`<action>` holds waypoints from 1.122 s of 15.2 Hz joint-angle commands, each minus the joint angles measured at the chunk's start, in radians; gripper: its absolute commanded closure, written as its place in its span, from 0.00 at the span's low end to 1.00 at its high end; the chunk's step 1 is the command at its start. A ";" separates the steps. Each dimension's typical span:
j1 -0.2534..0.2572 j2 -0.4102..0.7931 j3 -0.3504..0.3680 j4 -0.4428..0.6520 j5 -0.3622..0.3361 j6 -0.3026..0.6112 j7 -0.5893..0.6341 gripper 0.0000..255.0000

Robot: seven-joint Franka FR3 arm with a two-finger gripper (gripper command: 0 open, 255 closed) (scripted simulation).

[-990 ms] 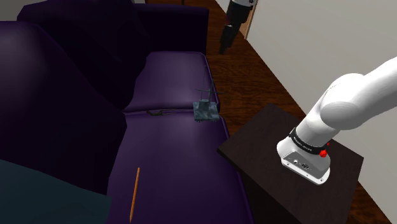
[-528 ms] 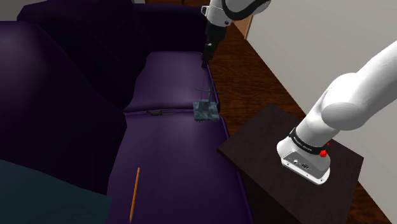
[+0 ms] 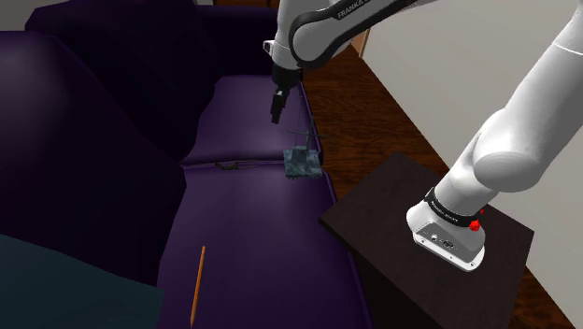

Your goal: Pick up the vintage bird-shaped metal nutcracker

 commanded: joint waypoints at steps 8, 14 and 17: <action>0.071 0.324 0.018 0.192 -0.125 0.118 0.004 0.00; 0.139 0.541 0.008 0.366 -0.203 0.149 -0.003 0.00; 0.164 0.621 0.001 0.432 -0.225 0.160 -0.008 0.00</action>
